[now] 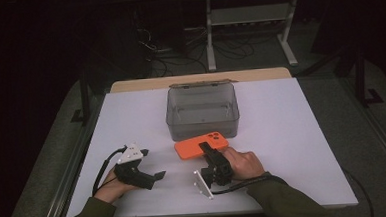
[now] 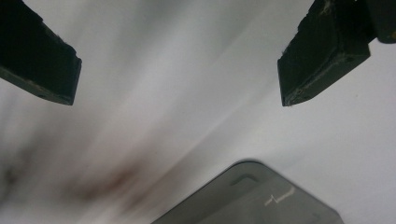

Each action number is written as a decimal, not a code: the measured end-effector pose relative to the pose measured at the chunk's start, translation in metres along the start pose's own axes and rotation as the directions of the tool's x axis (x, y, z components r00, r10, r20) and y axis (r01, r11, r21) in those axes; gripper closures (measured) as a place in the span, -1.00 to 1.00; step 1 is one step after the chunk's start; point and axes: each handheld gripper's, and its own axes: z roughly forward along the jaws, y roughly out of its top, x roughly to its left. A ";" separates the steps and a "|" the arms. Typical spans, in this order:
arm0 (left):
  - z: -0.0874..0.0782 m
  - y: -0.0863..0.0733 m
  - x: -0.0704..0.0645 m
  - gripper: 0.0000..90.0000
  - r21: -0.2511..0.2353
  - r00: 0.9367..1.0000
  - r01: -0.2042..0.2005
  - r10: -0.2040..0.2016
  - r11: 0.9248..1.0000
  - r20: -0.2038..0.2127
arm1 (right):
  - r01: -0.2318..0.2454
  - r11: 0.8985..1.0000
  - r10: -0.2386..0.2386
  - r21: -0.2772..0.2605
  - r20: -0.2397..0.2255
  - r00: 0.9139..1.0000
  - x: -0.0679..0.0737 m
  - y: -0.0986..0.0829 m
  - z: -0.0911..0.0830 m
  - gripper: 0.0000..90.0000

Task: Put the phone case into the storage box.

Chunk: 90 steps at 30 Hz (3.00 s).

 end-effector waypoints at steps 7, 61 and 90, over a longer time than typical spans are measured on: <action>0.000 0.000 0.001 -1.00 -0.001 1.000 0.001 -0.001 1.000 0.000 | -0.046 0.999 0.046 0.003 -0.019 0.999 -0.003 -0.002 0.000 0.75; -0.001 0.001 0.000 -1.00 0.003 1.000 0.002 -0.002 1.000 -0.008 | -0.364 0.931 0.364 0.030 -0.166 0.917 -0.027 -0.015 0.005 0.75; -0.001 0.001 0.001 -1.00 0.005 1.000 0.002 -0.002 1.000 -0.011 | -0.541 0.839 0.536 0.054 -0.248 0.807 -0.041 -0.027 0.009 0.75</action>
